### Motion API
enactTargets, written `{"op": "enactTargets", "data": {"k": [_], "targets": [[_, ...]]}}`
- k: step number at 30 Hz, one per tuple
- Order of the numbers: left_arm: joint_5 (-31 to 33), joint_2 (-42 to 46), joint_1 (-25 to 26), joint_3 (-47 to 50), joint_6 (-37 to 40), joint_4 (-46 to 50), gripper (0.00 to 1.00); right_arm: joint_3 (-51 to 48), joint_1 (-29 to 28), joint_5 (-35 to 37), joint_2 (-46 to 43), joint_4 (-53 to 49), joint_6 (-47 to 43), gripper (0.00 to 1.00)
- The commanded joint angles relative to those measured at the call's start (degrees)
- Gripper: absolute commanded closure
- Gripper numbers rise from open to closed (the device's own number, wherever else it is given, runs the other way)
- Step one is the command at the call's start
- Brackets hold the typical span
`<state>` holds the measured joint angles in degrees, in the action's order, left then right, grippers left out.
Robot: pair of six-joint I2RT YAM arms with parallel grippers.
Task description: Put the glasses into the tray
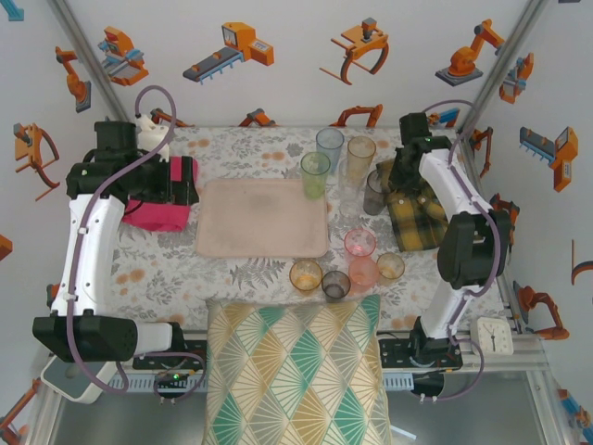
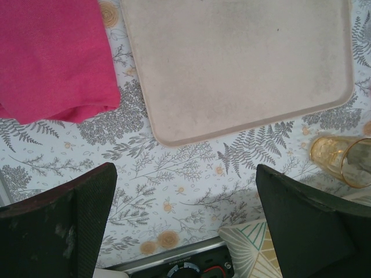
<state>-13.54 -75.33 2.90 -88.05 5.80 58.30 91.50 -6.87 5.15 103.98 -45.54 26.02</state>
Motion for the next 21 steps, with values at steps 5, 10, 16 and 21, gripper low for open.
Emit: {"op": "enactTargets", "data": {"k": [5,10,16,21], "targets": [[-1.2,1.2,-0.4,0.5,-0.1,0.4,0.03,0.2,0.5,1.2,0.3,0.1,-0.7,0.88],[-1.2,1.4,-0.4,0.6,-0.1,0.3,0.03,0.4,0.5,1.1,-0.1,-0.2,-1.0,0.97],[-1.1,1.5,-0.6,0.5,-0.2,0.3,0.03,1.0,0.5,0.7,-1.1,-0.9,-1.1,1.0],[-1.3,1.7,-0.7,0.3,-0.4,0.2,0.03,2.3,0.6,1.0,-3.0,-1.8,-1.1,1.0]]}}
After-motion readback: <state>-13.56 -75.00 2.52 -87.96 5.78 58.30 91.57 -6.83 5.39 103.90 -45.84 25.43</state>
